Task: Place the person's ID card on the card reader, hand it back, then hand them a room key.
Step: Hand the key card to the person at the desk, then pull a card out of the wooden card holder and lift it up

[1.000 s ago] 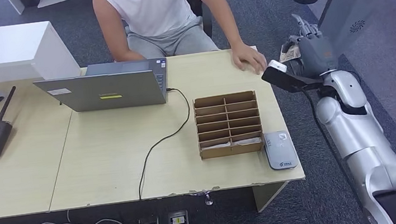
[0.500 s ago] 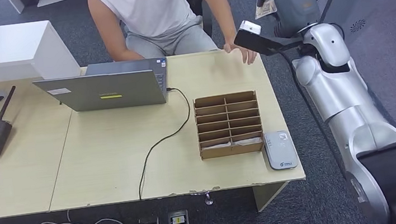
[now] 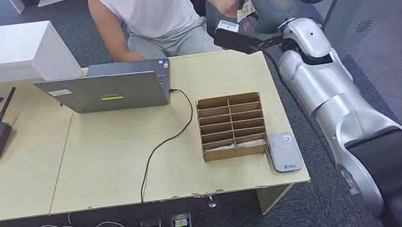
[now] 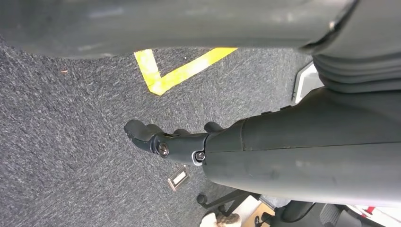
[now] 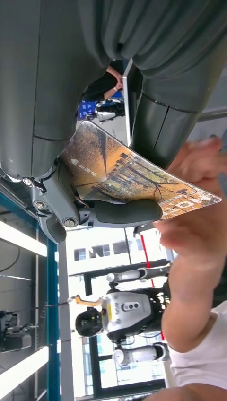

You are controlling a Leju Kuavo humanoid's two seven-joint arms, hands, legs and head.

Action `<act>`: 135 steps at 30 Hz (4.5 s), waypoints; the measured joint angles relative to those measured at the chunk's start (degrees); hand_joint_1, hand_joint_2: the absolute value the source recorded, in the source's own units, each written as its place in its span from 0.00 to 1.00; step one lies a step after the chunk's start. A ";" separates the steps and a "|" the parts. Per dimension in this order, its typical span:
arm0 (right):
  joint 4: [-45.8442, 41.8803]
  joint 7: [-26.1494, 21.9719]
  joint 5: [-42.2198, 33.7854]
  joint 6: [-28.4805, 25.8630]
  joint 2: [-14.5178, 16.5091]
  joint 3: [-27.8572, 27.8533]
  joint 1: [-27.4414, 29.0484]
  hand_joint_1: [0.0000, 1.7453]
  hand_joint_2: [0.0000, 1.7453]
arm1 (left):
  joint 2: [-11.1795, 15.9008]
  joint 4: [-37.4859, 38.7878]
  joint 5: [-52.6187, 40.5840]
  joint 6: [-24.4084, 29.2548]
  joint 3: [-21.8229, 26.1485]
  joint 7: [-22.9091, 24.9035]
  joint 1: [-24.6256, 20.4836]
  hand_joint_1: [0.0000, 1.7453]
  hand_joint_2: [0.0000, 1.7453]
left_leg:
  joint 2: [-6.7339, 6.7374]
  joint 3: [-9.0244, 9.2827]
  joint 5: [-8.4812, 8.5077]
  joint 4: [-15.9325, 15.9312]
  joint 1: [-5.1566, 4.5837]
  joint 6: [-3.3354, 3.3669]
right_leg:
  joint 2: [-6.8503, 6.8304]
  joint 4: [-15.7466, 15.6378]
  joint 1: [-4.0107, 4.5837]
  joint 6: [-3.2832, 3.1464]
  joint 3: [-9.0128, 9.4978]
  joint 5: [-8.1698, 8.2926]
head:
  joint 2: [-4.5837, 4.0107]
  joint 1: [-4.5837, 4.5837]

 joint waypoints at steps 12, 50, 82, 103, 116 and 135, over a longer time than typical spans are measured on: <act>3.71 0.38 0.60 1.20 1.99 0.39 -0.60 1.00 1.00 | 0.13 0.00 -0.14 -0.32 -0.01 0.61 -0.15 0.00 0.00 | 0.00 0.00 0.00 0.00 0.01 0.00 | 0.02 -0.01 0.00 0.00 -0.01 0.00 | 0.00 0.01; 6.47 -9.96 -24.91 0.16 2.65 -3.60 -0.01 0.00 1.00 | 0.09 0.00 0.52 -0.09 -0.21 -0.28 -0.30 0.00 0.00 | 0.02 0.03 0.00 0.01 0.02 0.00 | 0.04 -0.01 0.01 0.00 0.00 0.00 | 0.00 0.01; -57.55 9.45 -78.30 43.66 -12.04 -13.16 40.67 0.00 1.00 | -0.30 0.00 0.19 -2.91 0.69 -1.16 1.20 0.00 0.00 | 0.14 0.15 -0.06 0.01 0.02 -0.04 | 0.07 -0.06 0.01 0.00 0.04 0.00 | 0.00 -0.01; -56.66 12.47 -58.78 42.72 -13.76 -11.74 48.64 0.00 1.00 | -0.31 0.00 -0.31 -4.03 0.74 -0.04 1.17 0.00 0.00 | 0.12 0.08 -0.07 0.00 0.02 -0.03 | 0.07 -0.06 0.01 -0.01 0.03 -0.01 | 0.00 -0.01; -56.37 14.35 -65.56 48.21 -15.42 -11.21 50.45 0.00 1.00 | -0.31 0.00 -0.66 -4.40 0.74 0.62 1.17 0.00 0.00 | 0.12 0.08 -0.07 0.00 0.02 -0.03 | 0.06 -0.06 0.01 -0.01 0.03 -0.02 | 0.00 0.00; -56.51 18.01 -29.51 33.51 -16.89 -5.64 52.35 0.00 1.00 | -0.32 0.00 -0.55 -4.21 1.00 0.83 1.14 0.00 0.00 | 0.12 0.07 -0.07 0.00 0.02 -0.03 | 0.06 -0.06 0.01 -0.02 0.02 -0.02 | 0.00 -0.01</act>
